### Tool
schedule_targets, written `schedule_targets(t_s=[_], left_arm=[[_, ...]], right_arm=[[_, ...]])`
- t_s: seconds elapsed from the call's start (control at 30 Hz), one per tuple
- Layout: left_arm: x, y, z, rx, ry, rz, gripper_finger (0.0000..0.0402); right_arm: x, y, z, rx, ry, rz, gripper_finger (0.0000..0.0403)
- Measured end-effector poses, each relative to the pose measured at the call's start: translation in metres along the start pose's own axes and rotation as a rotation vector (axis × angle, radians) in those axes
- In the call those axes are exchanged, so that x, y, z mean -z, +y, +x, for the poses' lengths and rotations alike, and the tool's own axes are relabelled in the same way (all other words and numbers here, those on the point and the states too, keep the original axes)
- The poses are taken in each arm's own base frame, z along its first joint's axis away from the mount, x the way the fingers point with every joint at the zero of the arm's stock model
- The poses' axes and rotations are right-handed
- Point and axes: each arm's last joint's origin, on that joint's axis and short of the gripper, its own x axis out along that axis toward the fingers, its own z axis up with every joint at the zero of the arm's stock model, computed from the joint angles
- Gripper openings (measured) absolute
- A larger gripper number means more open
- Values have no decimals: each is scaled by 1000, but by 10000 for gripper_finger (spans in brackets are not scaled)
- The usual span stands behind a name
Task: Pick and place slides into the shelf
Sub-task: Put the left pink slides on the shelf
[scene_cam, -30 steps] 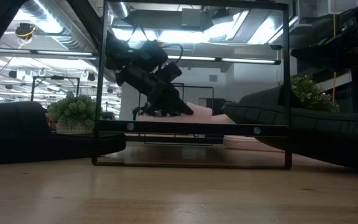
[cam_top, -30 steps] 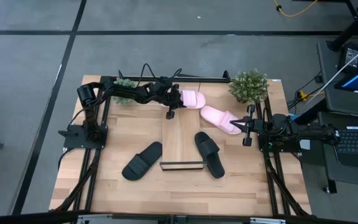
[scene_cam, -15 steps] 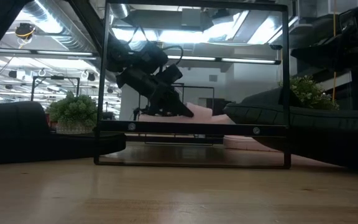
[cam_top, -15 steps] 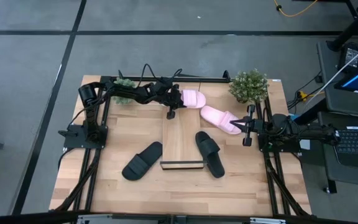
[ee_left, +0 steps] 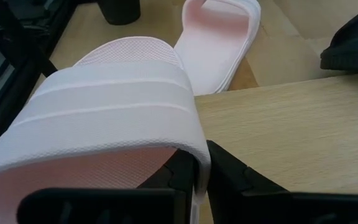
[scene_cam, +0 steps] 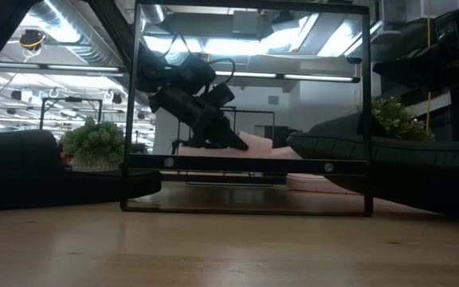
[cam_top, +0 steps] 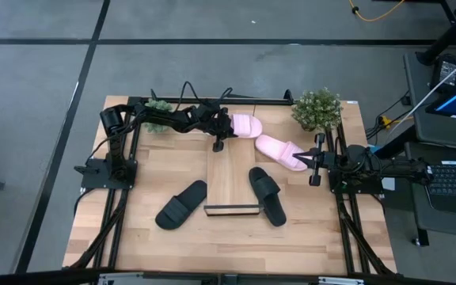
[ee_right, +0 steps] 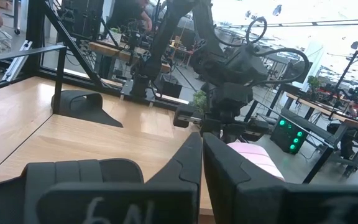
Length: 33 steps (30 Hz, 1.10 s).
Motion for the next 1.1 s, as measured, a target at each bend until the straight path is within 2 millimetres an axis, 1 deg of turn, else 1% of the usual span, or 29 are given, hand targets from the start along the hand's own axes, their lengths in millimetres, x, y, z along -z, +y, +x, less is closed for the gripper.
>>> schedule_targets(t_s=[0.43,0.53,1.1], left_arm=[[0,0,1,-52,20,11,30],[-1,0,1,-55,20,32,30],[-1,0,1,-58,17,36,31]], right_arm=[[0,0,0,0,0,0,19],[0,0,0,0,0,0,19],[0,0,0,0,0,4,19]])
